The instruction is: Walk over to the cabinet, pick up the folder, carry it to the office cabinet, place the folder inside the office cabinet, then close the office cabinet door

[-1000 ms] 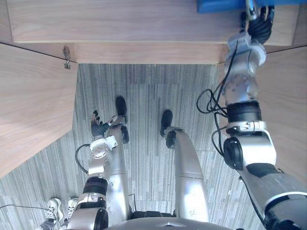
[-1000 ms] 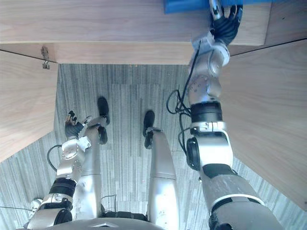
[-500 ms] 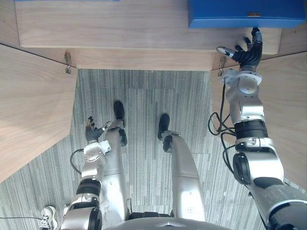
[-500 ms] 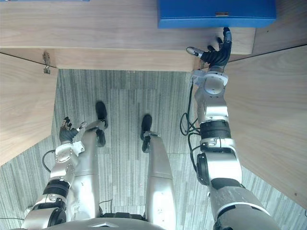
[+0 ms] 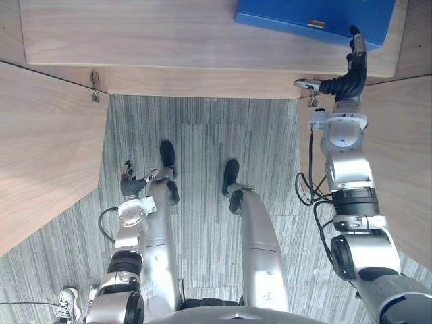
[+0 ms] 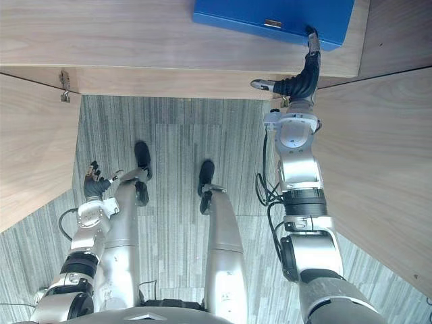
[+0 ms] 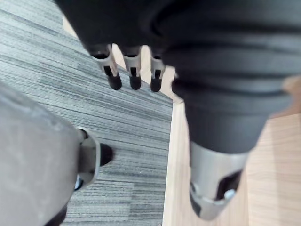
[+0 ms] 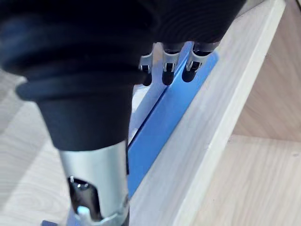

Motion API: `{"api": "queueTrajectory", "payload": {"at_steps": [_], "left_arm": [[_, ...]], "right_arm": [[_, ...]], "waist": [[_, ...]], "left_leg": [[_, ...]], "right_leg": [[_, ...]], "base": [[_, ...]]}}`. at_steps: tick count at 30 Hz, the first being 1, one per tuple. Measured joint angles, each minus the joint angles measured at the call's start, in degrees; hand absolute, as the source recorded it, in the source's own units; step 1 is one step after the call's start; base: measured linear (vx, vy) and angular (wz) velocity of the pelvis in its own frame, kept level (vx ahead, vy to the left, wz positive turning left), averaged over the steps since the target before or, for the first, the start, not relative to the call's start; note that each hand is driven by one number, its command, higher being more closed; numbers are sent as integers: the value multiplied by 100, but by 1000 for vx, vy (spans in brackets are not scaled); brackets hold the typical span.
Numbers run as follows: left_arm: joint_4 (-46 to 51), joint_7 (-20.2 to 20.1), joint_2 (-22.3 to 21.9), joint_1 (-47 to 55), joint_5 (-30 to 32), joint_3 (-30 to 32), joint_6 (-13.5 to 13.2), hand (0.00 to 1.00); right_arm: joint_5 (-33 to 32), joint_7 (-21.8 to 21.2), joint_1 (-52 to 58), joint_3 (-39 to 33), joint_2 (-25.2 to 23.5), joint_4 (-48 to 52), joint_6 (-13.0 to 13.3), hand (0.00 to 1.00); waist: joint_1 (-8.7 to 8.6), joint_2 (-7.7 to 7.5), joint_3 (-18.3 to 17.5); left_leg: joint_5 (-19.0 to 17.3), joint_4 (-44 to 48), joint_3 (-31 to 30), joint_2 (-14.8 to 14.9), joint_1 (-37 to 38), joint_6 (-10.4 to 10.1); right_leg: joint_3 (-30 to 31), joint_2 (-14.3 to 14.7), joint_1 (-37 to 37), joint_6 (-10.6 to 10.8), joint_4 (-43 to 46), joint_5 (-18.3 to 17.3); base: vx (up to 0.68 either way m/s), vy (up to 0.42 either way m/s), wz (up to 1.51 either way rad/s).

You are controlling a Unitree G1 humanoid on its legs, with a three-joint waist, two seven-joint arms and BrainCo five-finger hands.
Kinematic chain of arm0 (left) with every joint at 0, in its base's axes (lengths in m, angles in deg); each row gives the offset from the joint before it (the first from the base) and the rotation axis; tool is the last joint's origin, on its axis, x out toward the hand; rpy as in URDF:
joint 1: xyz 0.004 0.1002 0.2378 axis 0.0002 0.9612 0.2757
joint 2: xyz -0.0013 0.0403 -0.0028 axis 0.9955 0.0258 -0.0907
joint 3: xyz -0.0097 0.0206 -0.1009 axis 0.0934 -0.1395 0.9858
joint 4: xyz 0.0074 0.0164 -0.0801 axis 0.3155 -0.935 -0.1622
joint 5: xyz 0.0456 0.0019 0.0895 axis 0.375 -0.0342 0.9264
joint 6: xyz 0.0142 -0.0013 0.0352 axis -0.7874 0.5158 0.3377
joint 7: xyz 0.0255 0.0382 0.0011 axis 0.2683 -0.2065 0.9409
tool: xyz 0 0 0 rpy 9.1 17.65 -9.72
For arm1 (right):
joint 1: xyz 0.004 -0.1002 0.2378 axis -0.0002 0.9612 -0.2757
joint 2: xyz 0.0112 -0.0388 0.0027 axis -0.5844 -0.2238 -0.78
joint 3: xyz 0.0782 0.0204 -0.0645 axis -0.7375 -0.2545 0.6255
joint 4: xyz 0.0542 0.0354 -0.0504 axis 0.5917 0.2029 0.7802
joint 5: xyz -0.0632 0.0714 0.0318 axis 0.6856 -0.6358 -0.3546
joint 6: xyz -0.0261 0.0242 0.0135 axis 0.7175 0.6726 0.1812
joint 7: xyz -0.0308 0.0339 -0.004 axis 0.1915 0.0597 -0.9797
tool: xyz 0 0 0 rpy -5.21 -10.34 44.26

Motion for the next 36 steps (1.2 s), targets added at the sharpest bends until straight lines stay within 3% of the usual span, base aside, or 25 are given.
{"api": "queueTrajectory", "payload": {"at_steps": [3,4,10,17,28,36], "left_arm": [[6,-3,-7,1,4,-3,-3,0],[6,-3,-4,1,5,-2,-7,0],[5,-2,18,-7,156,-1,-107,0],[0,0,22,-19,229,-6,-150,0],[17,3,217,-155,223,15,-242,0],[366,-4,243,-166,209,56,-351,0]], "right_arm": [[95,-54,430,192,-29,609,180,0],[228,-35,582,197,-88,788,254,100],[998,414,948,580,-323,1313,583,100],[1820,477,748,1376,-550,1353,671,100],[1807,472,-145,1582,-531,843,661,100],[1366,423,-908,1710,-68,259,663,100]], "waist": [[26,-12,7],[31,-19,10],[8,-126,67],[39,-123,86],[148,-121,255],[178,-110,306]], "left_leg": [[2,-5,3,0,2,-3],[2,-7,6,0,6,-2],[-3,-63,68,1,84,-5],[1,-13,88,6,99,-15],[-245,618,30,3,-272,-26],[-410,1126,-20,-5,-782,-20]], "right_leg": [[1,-1,6,4,-12,-3],[3,-2,9,5,-15,-3],[57,-6,25,6,-8,-5],[66,-25,22,8,78,-47],[114,-90,-368,22,806,-390],[136,-158,-851,29,1328,-575]], "base": [[0,0,0],[0,0,0],[0,0,0],[0,0,0],[-4,-7,2],[1,-3,1]]}}
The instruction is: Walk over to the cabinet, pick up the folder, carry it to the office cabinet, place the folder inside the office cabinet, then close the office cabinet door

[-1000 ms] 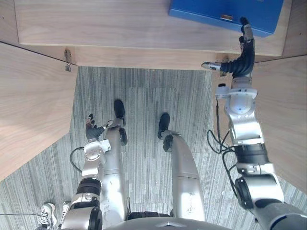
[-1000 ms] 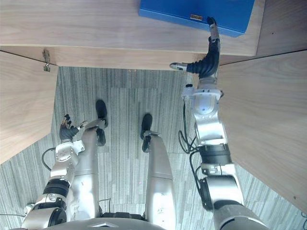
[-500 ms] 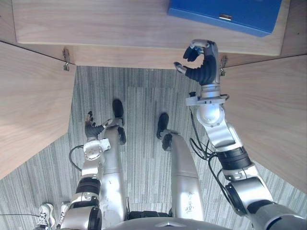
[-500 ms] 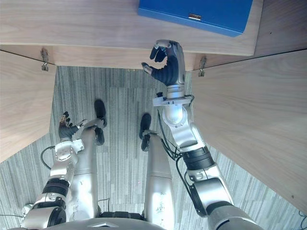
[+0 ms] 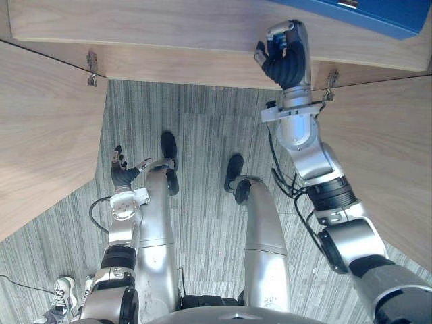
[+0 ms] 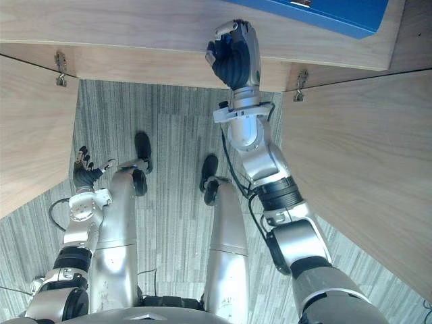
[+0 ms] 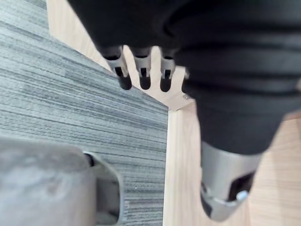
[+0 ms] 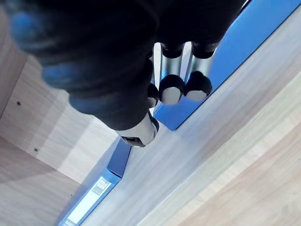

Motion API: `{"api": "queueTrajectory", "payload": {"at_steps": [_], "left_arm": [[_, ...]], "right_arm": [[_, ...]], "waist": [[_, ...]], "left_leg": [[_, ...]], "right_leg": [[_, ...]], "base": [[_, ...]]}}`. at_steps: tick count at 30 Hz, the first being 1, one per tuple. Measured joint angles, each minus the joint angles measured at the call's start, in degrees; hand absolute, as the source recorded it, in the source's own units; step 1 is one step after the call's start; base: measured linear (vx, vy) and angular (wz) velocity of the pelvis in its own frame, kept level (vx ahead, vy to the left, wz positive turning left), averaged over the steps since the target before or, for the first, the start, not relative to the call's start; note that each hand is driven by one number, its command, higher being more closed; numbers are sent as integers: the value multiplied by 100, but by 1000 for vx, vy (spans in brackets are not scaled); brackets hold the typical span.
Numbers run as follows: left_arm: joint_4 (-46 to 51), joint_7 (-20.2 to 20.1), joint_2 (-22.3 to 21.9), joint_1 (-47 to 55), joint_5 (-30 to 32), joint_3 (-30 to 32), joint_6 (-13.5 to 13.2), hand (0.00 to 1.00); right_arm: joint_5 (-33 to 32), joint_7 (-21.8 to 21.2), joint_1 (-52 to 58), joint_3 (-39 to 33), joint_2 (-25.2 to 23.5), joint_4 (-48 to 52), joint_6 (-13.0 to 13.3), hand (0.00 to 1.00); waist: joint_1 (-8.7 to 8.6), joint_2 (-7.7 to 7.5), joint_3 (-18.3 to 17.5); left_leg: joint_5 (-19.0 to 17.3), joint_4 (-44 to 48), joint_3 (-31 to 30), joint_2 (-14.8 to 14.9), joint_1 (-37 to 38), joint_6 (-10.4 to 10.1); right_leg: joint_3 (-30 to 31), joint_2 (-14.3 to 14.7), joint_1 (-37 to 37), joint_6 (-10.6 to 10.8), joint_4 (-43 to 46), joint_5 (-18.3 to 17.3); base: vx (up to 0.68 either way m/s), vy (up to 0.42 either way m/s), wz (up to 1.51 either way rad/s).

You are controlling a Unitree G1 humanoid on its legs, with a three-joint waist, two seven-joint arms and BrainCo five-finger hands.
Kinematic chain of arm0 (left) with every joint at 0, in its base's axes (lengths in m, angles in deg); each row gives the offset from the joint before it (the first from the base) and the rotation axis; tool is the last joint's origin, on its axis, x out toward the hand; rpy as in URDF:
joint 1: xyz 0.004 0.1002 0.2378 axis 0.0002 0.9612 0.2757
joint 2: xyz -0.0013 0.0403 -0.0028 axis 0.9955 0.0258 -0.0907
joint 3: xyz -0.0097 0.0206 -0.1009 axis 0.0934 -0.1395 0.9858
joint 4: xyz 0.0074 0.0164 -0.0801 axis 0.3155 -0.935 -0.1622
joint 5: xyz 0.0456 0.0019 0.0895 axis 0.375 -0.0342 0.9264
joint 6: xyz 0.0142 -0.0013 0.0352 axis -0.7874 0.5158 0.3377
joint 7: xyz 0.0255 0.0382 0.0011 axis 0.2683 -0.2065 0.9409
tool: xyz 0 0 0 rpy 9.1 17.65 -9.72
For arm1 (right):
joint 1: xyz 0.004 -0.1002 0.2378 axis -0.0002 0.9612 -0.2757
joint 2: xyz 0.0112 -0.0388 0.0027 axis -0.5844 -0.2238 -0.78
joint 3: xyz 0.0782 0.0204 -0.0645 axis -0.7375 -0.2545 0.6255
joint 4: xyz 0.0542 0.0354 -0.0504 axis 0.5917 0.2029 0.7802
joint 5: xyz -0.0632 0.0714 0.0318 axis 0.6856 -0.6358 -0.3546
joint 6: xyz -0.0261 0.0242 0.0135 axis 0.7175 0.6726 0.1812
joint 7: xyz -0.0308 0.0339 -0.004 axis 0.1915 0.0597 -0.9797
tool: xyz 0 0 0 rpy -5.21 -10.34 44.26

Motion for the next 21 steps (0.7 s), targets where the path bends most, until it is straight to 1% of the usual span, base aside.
{"api": "queueTrajectory", "payload": {"at_steps": [3,5,6,8,10,11,14,17,21], "left_arm": [[118,-6,11,0,-48,-16,-52,0],[160,-38,94,-1,-57,-65,-92,0],[174,-43,94,-1,-63,-66,-93,0],[232,-100,121,2,-113,-86,-106,0],[244,-115,157,2,-113,-138,-122,0],[243,-114,192,2,-112,-190,-130,0],[242,-113,223,3,-116,-277,-147,0],[245,-114,224,5,-168,-299,-163,0],[245,-113,252,11,-237,-374,-195,0]], "right_arm": [[-244,-14,-248,11,281,-213,4,100],[-336,-44,-418,10,532,-468,4,100],[-341,-56,-445,11,594,-513,5,100],[-569,-76,-597,12,781,-730,5,100],[-600,-75,-683,15,872,-848,41,100],[-701,-79,-775,15,941,-922,37,100],[-768,-87,-987,38,1138,-1197,38,100],[-769,-118,-1134,42,1325,-1430,47,100],[-793,-134,-1354,39,1499,-1803,60,100]], "waist": [[16,3,2],[12,3,2],[6,3,2],[9,3,2],[10,3,2],[12,3,2],[14,3,1],[13,4,1],[8,5,-1]], "left_leg": [[-16,82,-4,-2,-162,9],[-20,98,0,-40,-237,11],[-20,99,0,-55,-253,11],[-19,103,-6,-80,-326,12],[-19,104,-10,-89,-342,17],[-2,103,-7,-94,-342,50],[-5,81,-1,-121,-344,55],[-28,55,-1,-159,-346,19],[-19,-25,5,-194,-346,13]], "right_leg": [[2,-15,-152,23,85,-31],[0,-68,-240,32,151,-72],[-1,-87,-262,24,170,-77],[-8,-109,-324,8,188,-90],[-18,-120,-331,8,189,-94],[-19,-127,-327,13,187,-99],[-25,-152,-328,22,183,-119],[-48,-198,-326,25,185,-145],[-80,-244,-321,30,147,-150]], "base": [[3,-1,1],[14,-3,9],[18,-3,10],[25,-2,7],[26,1,4],[31,1,3],[33,4,5],[22,7,7],[20,7,8]]}}
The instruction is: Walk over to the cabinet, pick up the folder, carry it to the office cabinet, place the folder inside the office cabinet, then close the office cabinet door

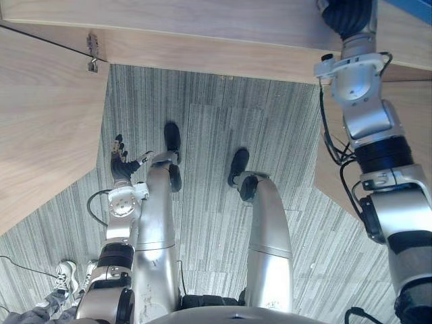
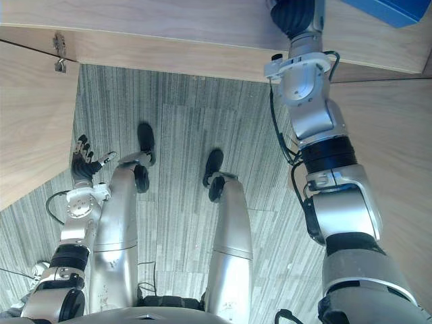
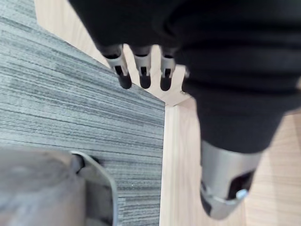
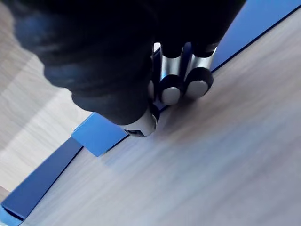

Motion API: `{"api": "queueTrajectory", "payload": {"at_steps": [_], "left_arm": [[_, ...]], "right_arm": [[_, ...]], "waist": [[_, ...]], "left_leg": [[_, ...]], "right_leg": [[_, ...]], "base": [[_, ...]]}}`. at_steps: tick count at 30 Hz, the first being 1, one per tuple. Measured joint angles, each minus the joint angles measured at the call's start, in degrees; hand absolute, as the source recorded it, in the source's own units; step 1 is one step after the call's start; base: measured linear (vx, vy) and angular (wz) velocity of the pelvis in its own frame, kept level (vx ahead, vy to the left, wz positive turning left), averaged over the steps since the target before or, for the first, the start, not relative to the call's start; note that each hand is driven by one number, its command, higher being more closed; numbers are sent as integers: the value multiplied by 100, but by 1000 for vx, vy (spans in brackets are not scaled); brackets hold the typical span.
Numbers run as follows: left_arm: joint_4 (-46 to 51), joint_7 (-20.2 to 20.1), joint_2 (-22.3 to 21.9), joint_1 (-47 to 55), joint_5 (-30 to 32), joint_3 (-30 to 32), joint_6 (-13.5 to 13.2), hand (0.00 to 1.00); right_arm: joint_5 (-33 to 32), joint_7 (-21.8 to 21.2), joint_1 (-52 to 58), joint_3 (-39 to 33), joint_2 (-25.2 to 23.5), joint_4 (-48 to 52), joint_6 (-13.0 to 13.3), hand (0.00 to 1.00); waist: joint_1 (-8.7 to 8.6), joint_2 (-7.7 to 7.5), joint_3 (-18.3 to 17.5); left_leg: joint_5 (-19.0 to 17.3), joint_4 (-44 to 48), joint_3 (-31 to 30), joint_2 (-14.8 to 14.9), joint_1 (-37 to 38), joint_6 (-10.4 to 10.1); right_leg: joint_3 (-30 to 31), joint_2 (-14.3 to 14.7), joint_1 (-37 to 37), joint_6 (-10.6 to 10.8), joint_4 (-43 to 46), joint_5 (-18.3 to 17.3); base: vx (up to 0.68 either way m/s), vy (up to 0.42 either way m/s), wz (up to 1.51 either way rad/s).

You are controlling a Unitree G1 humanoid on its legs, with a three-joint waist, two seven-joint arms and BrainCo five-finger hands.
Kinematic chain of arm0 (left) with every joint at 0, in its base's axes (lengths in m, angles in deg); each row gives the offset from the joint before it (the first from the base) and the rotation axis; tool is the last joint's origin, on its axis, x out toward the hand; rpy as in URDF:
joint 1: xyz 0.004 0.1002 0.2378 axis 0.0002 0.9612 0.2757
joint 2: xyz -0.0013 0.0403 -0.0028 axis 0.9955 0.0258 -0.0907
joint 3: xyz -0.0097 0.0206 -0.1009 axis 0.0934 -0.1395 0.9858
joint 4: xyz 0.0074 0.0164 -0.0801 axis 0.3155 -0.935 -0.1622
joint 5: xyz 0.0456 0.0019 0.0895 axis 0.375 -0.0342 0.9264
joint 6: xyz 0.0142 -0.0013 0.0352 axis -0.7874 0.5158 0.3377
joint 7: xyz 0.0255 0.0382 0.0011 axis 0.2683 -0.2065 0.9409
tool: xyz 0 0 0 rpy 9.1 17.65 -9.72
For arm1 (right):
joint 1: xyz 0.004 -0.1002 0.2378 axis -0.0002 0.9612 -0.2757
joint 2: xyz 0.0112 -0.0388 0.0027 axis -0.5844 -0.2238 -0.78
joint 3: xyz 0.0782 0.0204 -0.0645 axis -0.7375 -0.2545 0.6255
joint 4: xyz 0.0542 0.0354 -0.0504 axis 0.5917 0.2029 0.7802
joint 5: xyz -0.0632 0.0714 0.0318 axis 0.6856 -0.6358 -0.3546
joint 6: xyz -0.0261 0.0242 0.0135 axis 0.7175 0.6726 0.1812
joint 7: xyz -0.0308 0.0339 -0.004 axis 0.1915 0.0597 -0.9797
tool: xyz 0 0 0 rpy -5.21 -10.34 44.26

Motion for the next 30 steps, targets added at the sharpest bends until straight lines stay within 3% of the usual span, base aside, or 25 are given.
{"api": "queueTrajectory", "payload": {"at_steps": [10,21,25,30], "left_arm": [[46,2,9,88,-243,-112,-1,0],[59,2,-54,215,-318,-127,2,0],[128,2,-96,259,-313,-124,8,0],[229,-2,-171,373,-282,-122,136,0]], "right_arm": [[-1058,43,-291,-506,89,-681,-14,100],[-1273,58,-347,-529,72,-799,-21,100],[-1274,67,89,-580,-29,-167,-59,100],[-1205,90,1463,-927,-721,1279,-46,100]], "waist": [[-29,23,-17],[-35,63,-42],[-45,63,-42],[-48,61,-44]], "left_leg": [[114,-179,11,-103,24,17],[254,-336,92,-104,114,62],[253,-279,87,-79,136,64],[141,-154,82,7,420,23]], "right_leg": [[-73,-110,14,-15,-12,-30],[-68,-148,18,-48,-24,-9],[-65,-134,52,-50,9,-15],[-52,-66,358,-76,54,-57]], "base": [[15,-2,8],[-3,-4,3],[0,0,0],[-10,-17,-6]]}}
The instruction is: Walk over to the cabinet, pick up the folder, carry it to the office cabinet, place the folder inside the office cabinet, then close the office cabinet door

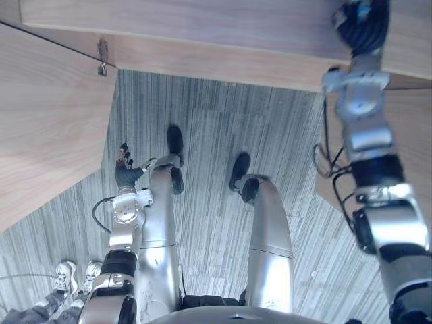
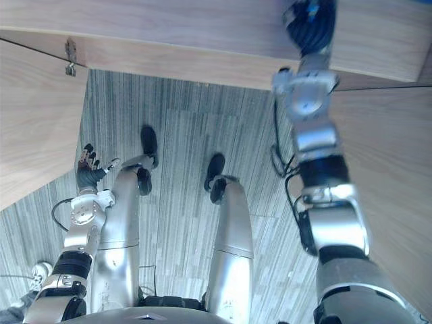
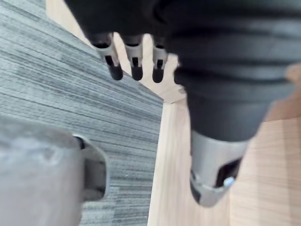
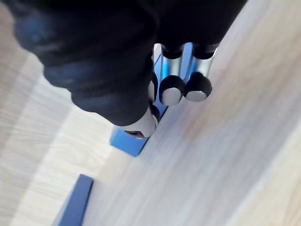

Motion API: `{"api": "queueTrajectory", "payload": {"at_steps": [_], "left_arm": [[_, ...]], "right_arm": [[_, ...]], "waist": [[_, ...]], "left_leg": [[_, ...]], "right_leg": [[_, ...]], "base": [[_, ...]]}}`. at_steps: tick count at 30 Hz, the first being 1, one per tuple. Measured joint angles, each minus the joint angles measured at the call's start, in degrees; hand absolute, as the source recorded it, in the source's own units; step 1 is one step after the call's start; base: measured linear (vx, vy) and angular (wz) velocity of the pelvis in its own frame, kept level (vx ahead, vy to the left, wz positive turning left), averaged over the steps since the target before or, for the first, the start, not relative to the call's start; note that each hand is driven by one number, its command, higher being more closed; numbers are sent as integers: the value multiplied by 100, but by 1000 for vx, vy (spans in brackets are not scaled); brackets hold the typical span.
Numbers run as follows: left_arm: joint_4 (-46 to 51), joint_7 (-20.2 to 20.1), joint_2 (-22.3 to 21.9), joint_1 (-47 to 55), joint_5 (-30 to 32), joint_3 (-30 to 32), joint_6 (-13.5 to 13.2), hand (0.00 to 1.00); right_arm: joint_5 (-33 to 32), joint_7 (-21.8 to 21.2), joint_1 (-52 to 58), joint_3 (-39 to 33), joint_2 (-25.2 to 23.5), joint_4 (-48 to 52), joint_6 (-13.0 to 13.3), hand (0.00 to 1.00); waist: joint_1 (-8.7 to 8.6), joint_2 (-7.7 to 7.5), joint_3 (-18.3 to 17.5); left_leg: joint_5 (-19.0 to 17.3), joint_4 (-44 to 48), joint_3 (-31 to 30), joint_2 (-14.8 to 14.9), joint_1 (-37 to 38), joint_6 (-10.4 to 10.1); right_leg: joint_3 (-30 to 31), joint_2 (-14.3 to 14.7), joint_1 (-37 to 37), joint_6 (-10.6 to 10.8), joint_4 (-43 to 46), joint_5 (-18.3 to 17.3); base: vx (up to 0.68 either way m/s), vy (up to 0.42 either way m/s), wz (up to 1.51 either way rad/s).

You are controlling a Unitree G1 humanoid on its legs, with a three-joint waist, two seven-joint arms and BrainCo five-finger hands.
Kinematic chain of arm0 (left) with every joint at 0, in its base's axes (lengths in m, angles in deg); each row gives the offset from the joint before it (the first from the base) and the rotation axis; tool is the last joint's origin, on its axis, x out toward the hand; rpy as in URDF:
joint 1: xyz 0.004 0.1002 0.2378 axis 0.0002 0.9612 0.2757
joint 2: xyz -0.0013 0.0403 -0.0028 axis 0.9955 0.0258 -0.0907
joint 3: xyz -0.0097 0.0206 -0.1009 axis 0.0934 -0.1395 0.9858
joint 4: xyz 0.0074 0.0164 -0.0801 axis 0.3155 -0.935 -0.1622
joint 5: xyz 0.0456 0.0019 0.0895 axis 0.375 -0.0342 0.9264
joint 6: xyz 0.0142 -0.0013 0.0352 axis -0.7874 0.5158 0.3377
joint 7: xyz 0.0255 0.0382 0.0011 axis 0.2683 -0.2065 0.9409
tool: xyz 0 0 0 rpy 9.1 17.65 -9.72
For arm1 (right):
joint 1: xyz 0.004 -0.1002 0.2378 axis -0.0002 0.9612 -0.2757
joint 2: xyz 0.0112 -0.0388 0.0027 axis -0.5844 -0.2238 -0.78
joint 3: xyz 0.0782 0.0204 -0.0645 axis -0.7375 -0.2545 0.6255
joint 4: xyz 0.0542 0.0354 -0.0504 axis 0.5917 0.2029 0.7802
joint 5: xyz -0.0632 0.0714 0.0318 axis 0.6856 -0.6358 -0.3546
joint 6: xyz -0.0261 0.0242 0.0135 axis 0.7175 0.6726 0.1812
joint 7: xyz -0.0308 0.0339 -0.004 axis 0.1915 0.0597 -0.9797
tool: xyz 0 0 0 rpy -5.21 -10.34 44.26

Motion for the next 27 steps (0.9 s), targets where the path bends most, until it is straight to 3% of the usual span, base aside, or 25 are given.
{"api": "queueTrajectory", "payload": {"at_steps": [6,9,11,17,20,23,27], "left_arm": [[44,-7,-52,246,267,7,185,0],[42,-60,-144,497,316,37,266,0],[37,-156,-249,797,319,16,312,0],[-348,-391,-321,1304,623,-12,313,0],[-860,-461,-299,1371,764,-60,332,0],[-1466,-498,-161,1407,855,-221,355,0],[-1859,-498,-36,1399,905,-229,359,0]], "right_arm": [[217,166,1766,-609,-909,1620,70,100],[214,176,2658,-690,-1441,2248,167,100],[212,103,3505,-648,-1788,2711,315,100],[400,-488,4899,133,-2242,2879,550,100],[699,-847,5522,506,-2483,2583,573,100],[1018,-1114,5559,537,-2594,1166,517,100],[1265,-1196,5520,392,-2630,-299,364,100]], "waist": [[-102,-13,-43],[-135,-15,-168],[-171,-14,-579],[-283,-11,-1194],[-329,-33,-1409],[-462,-38,-1685],[-528,-37,-1743]], "left_leg": [[-112,-115,112,51,792,-16],[-279,-161,255,214,1416,-60],[-351,-386,352,253,1902,-65],[-464,-1080,678,304,3395,-54],[-455,-1568,917,249,4126,-68],[-255,-2275,1048,72,4688,-108],[88,-3017,1118,-82,5216,-122]], "right_leg": [[71,44,740,4,-161,-61],[106,167,1392,16,-469,-57],[140,216,1885,39,-860,3],[211,315,3397,156,-1997,264],[378,331,4048,237,-2592,435],[491,310,4540,288,-3316,706],[492,316,5080,321,-4107,1080]], "base": [[-17,-35,-6],[36,-40,-27],[113,-21,-22],[162,21,-21],[185,59,-25],[123,36,-18],[108,17,-5]]}}
